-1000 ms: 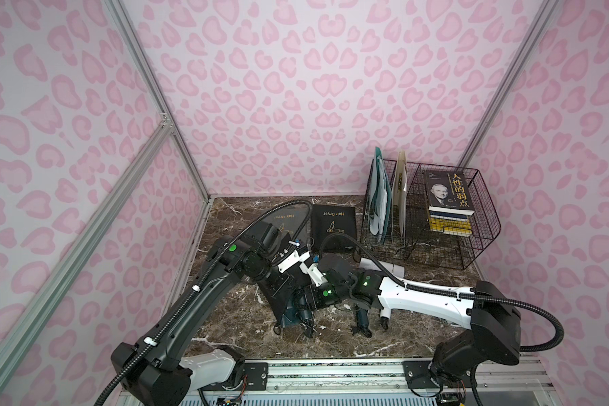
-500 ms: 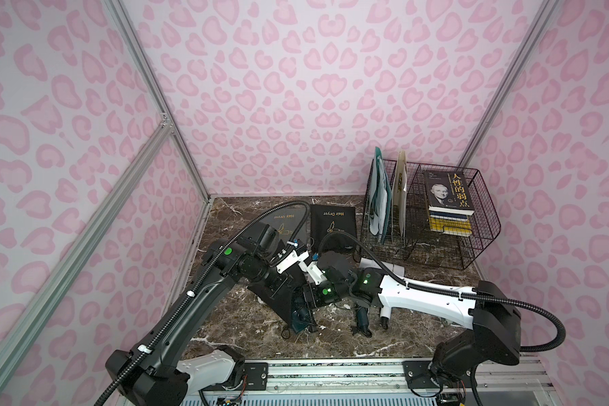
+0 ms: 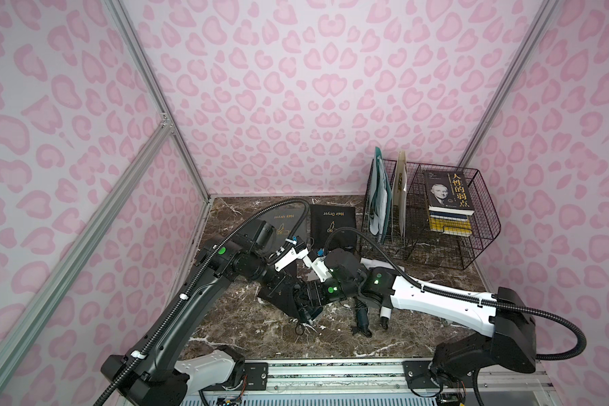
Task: Pack away hair dryers
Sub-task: Place the hair dryer in the drawstring bag.
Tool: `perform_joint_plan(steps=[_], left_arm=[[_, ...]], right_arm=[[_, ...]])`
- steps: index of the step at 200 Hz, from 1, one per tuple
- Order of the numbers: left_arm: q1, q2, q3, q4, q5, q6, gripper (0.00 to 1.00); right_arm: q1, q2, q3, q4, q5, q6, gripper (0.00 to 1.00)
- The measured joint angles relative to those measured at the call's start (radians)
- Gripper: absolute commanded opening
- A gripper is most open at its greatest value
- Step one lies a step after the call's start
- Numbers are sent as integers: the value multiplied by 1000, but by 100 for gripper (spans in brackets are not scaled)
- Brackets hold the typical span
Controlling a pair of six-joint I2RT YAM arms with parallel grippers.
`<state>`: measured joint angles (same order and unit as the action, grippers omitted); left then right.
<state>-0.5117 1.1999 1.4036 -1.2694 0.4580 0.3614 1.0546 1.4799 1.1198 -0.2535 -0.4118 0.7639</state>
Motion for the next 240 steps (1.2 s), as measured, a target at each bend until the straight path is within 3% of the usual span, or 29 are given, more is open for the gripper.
perform_joint_plan(steps=[94, 157, 240], left_arm=[[0, 11, 43, -54, 42, 32, 2], [2, 24, 79, -68, 74, 32, 2], [9, 34, 101, -78, 97, 32, 2]], right_arm=[[-23, -170, -56, -50, 129, -55, 48], [50, -280, -282, 62, 209, -78, 48], [129, -257, -316, 181, 330, -80, 53]])
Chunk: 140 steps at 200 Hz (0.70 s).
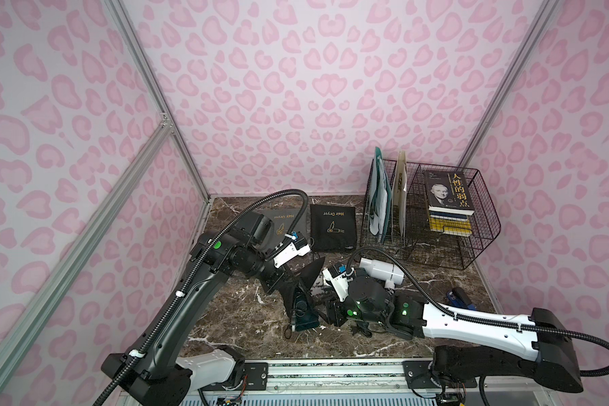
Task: Pack away hair dryers
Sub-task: Place the hair dryer in the drawstring bag.
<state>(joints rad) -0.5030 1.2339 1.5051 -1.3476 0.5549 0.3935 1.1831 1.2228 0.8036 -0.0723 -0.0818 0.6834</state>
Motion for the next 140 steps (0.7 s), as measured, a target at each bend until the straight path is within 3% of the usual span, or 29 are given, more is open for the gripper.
perform_joint_plan(steps=[140], left_arm=[[2, 5, 6, -11, 24, 0, 2]], right_arm=[[32, 44, 18, 26, 22, -23, 54]])
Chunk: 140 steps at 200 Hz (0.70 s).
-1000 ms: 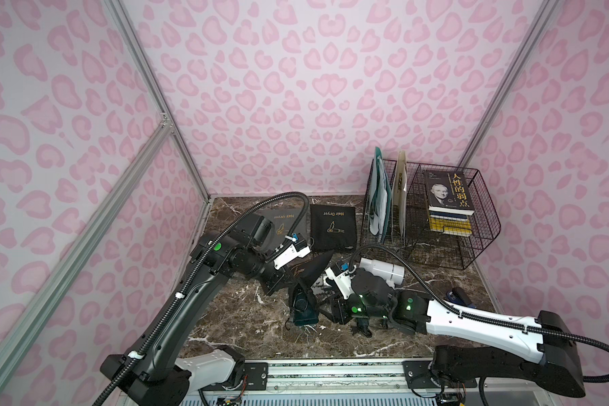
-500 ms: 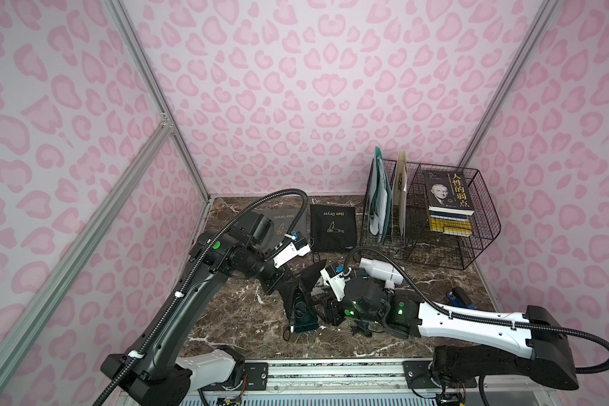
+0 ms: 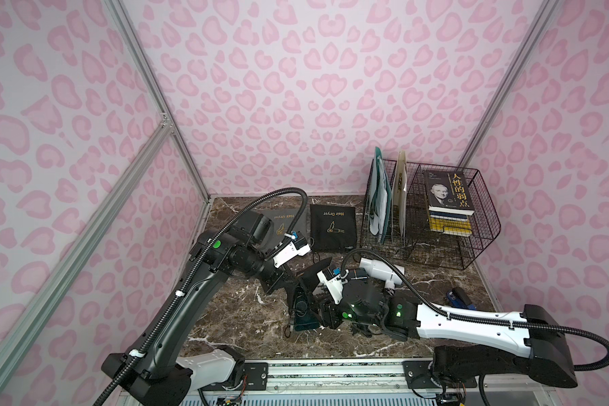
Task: Pack away hair dryers
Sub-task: Place the hair dryer in the drawstring bag, then place the drawstring bag at the center of the board.
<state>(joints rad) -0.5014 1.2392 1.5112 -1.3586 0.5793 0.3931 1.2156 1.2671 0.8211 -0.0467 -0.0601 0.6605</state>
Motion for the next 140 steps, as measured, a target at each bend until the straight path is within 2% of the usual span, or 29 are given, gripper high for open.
perform_joint_plan(steps=[41, 72, 125, 140], left_arm=[[0, 0, 7, -8, 13, 0, 2], [0, -4, 7, -9, 20, 1, 2], [0, -6, 11, -24, 45, 11, 2], [0, -8, 11, -27, 55, 13, 2]], right_arm=[[0, 23, 0, 4, 18, -3, 49], [0, 25, 0, 4, 44, -11, 38], [-7, -10, -22, 22, 109, -28, 26], [-8, -24, -31, 28, 127, -34, 19]])
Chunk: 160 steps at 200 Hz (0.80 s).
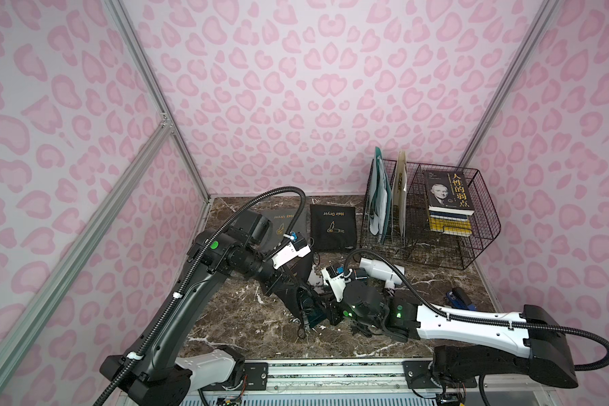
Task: Pack away hair dryers
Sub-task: Place the drawstring bag at the center of the board.
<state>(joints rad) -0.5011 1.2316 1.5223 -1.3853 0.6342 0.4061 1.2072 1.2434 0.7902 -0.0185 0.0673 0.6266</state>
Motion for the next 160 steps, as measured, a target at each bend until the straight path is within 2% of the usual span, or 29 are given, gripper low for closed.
perform_joint_plan(steps=[41, 63, 104, 160], left_arm=[[2, -4, 0, -5, 17, 7, 2], [2, -6, 0, -6, 17, 10, 2], [21, -43, -67, 11, -37, 4, 2], [83, -91, -139, 19, -128, -21, 2]], right_arm=[[-5, 0, -2, 16, 30, -11, 10], [-6, 25, 14, 17, 35, -19, 0], [-13, 42, 58, -29, 43, -40, 0], [-64, -42, 59, -60, -19, -45, 0]])
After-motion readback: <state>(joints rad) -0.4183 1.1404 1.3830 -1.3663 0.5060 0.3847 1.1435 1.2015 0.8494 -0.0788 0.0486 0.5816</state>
